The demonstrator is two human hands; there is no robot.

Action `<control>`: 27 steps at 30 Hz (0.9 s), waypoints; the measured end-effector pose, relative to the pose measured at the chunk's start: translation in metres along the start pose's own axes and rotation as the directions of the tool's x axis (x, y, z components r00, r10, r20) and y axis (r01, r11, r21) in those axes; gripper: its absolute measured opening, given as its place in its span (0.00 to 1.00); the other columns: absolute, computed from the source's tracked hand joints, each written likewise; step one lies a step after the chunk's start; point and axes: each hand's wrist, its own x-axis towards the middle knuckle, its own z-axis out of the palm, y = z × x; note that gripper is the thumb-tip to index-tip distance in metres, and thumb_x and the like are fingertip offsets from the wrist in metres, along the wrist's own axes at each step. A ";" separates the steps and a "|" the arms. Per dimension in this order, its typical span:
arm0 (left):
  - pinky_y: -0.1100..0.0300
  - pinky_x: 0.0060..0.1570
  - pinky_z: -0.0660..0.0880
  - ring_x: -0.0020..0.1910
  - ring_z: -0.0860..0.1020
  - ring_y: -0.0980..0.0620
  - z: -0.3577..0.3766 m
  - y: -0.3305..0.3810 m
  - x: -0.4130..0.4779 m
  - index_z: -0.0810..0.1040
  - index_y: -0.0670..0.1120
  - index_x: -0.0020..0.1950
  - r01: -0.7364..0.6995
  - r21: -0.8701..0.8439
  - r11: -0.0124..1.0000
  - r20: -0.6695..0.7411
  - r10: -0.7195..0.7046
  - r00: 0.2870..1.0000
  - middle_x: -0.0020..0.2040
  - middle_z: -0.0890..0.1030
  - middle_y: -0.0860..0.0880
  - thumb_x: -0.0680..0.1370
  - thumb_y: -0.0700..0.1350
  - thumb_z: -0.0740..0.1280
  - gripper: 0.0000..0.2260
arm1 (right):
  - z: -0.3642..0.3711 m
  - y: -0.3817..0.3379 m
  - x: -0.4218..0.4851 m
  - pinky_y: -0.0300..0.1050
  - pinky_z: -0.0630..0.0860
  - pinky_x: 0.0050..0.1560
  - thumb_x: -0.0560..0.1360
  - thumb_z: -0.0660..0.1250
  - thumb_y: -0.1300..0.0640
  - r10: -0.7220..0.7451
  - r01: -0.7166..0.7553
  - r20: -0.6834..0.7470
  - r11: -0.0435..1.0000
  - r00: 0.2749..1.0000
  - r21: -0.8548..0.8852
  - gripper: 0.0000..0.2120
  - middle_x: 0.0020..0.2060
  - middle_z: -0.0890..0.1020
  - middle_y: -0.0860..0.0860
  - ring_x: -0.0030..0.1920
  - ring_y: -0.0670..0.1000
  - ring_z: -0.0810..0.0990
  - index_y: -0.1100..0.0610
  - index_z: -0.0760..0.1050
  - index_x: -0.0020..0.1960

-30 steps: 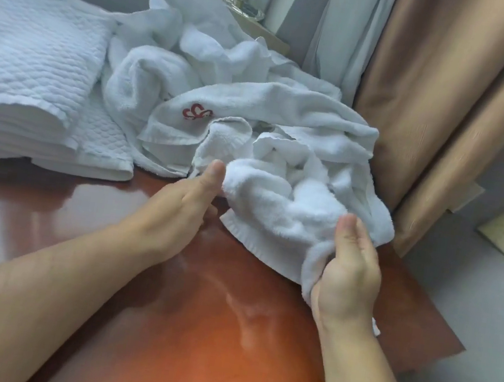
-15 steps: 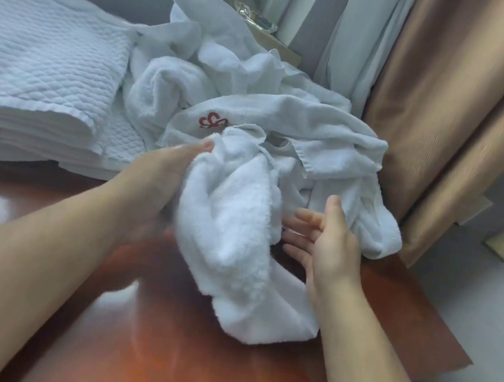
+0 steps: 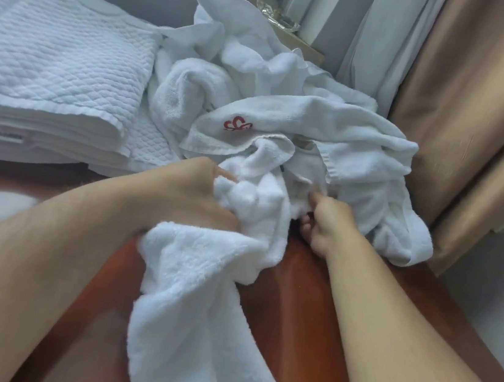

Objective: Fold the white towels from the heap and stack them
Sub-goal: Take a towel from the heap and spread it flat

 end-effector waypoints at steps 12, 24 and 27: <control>0.51 0.52 0.81 0.49 0.84 0.50 0.000 -0.008 -0.003 0.85 0.57 0.54 -0.146 -0.205 0.968 0.222 0.191 0.956 0.50 0.86 0.50 0.68 0.45 0.70 0.16 | -0.010 0.007 -0.061 0.51 0.80 0.39 0.70 0.60 0.27 -0.410 0.365 -0.067 0.867 0.910 -0.339 0.34 0.36 0.84 0.51 0.37 0.52 0.83 0.59 0.79 0.43; 0.69 0.37 0.73 0.39 0.79 0.65 0.006 -0.016 0.016 0.79 0.59 0.49 -0.171 -0.046 0.984 -0.372 0.142 0.917 0.39 0.82 0.62 0.66 0.62 0.73 0.15 | 0.011 -0.053 -0.085 0.47 0.83 0.43 0.75 0.67 0.45 -0.393 0.256 0.211 0.839 0.895 0.480 0.19 0.48 0.87 0.55 0.50 0.56 0.87 0.60 0.84 0.53; 0.69 0.33 0.68 0.36 0.77 0.64 0.003 -0.025 0.021 0.75 0.58 0.50 -0.117 -0.055 0.992 -0.541 0.069 0.838 0.36 0.80 0.61 0.67 0.71 0.69 0.22 | -0.008 -0.051 -0.078 0.56 0.81 0.55 0.70 0.66 0.51 -0.341 0.191 0.176 0.807 0.924 0.559 0.20 0.51 0.84 0.62 0.54 0.62 0.84 0.62 0.82 0.56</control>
